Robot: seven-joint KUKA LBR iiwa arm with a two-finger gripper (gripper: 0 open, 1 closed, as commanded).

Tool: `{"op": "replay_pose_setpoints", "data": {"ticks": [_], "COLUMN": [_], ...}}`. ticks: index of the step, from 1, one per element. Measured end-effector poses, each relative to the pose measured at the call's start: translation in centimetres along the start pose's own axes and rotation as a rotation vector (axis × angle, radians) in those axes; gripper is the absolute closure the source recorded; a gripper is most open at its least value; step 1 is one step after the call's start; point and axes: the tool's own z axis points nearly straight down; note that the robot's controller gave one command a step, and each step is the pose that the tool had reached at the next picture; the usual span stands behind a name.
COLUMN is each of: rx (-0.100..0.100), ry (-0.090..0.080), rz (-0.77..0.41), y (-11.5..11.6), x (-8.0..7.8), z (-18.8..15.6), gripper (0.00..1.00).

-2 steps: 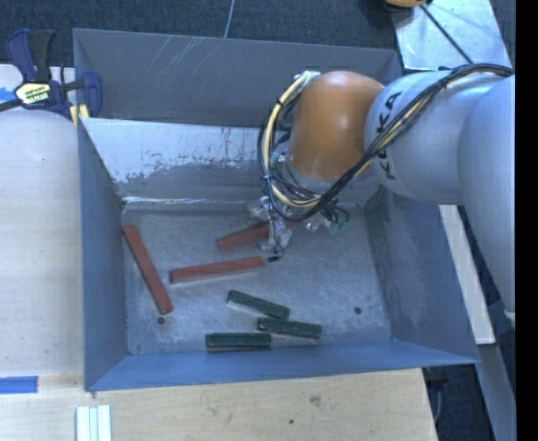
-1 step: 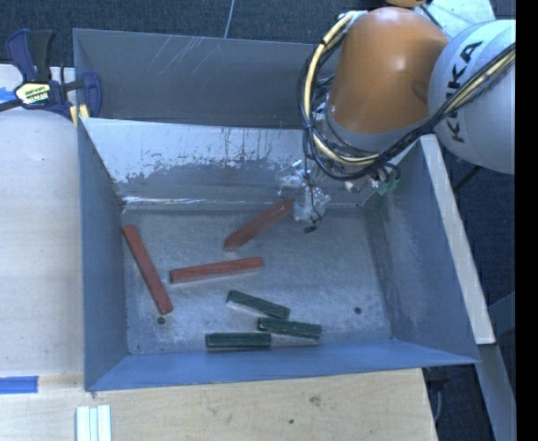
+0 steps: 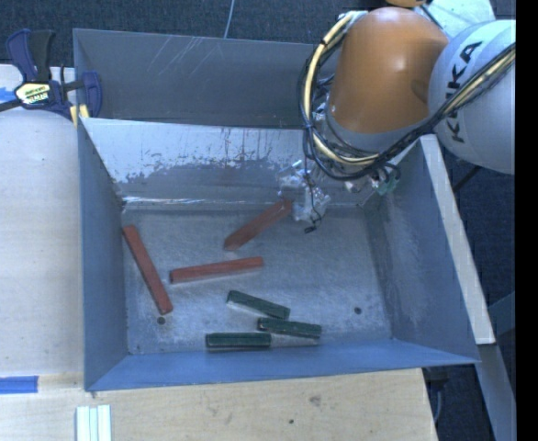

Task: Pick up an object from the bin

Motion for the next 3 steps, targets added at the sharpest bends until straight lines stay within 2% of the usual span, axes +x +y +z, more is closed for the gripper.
{"op": "replay_pose_setpoints", "data": {"ticks": [1, 2, 3], "rx": [-0.002, 0.000, 0.001], "ry": [0.002, 0.000, -0.004], "rz": [0.119, 0.120, 0.146], "y": [3.1, 3.0, 3.1], "x": [-2.1, -2.1, 0.2], "z": [5.0, 4.9, 8.6], "gripper": [0.00, 0.00, 0.00]}}
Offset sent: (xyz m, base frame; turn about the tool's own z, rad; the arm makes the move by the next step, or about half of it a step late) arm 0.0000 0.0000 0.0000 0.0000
